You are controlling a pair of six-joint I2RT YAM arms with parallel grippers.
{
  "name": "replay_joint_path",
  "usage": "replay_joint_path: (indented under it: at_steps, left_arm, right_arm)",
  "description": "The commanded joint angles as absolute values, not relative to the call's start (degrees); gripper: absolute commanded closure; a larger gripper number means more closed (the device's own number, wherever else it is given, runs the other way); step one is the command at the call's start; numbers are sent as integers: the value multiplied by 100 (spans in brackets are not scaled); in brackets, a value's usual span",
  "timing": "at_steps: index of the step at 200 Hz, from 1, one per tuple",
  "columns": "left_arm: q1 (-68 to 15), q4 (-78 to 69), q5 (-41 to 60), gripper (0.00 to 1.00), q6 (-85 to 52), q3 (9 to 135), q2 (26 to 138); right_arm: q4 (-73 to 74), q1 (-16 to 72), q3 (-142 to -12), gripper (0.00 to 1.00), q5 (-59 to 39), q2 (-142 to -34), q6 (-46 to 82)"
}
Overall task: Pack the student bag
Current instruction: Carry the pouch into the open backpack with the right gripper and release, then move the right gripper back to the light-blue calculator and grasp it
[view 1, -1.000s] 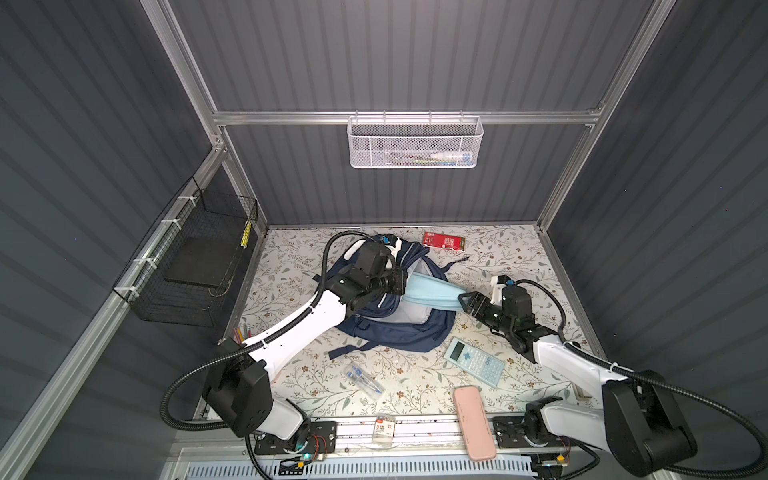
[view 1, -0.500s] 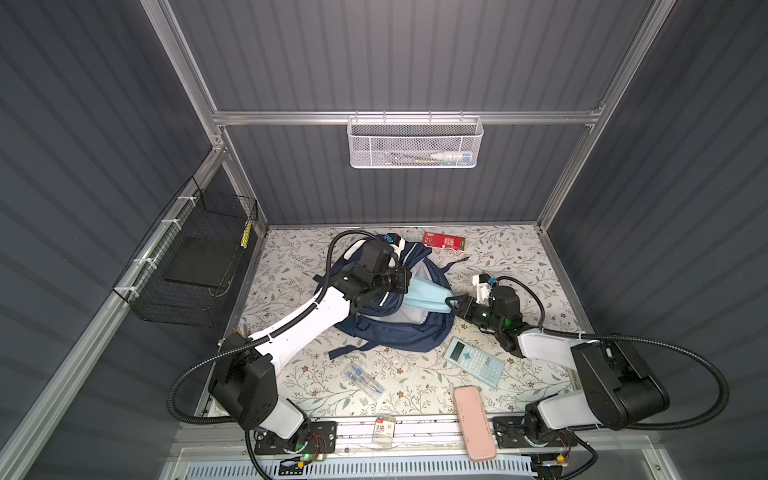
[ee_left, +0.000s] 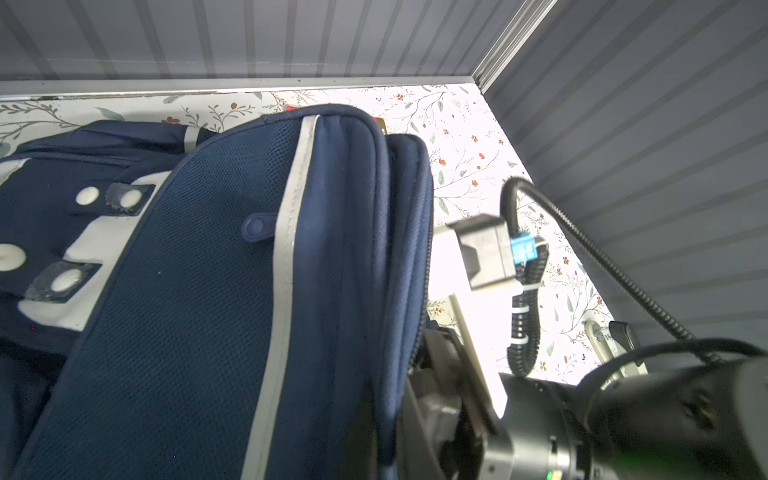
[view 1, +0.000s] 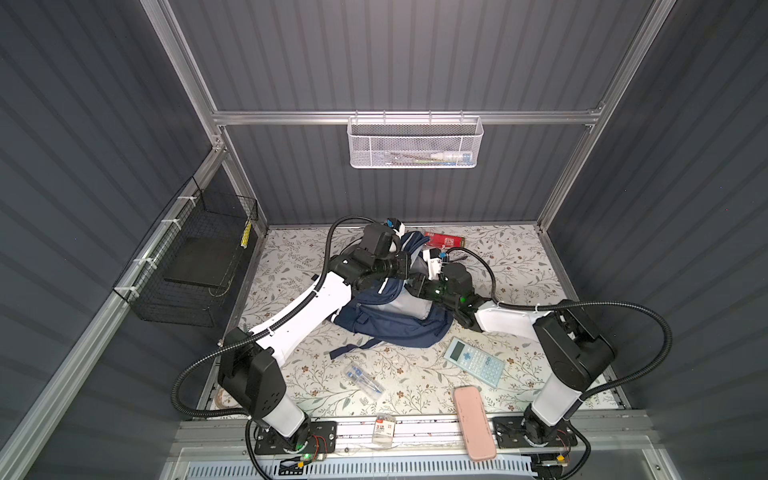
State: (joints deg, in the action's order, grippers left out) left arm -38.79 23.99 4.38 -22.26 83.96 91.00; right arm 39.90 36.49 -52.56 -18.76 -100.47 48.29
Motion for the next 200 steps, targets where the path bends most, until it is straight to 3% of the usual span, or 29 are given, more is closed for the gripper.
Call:
replay_joint_path:
  at_steps: [1, 55, 64, 81, 145, 200]
  left_arm:
    - [-3912, 2029, 488, 100, -2089, 8734, 8872]
    - [-3904, 1978, 392, 100, -2162, 8674, 8712]
    - [-3911, 1977, 333, 100, -2153, 8594, 8638]
    - [-3906, 2004, 176, 100, -2118, 8376, 8507]
    - [-3894, 1693, 54, 100, -2197, 7337, 8248]
    - [-3859, 1644, -29, 100, -2018, 6796, 8091]
  right_arm:
    - [4543, 3832, -5534, 77, -1642, -10640, 5402]
    - [4992, 4126, -6062, 73, -1571, -11478, 6176]
    - [4950, 4086, -5963, 65, -1577, -11398, 6164]
    - [4641, 3983, -5650, 41, -1615, -10988, 6018]
    - [1613, 3450, -4459, 14, -1567, -8615, 4484]
    - [-2503, 3060, -4713, 1, -62, -6805, 2135]
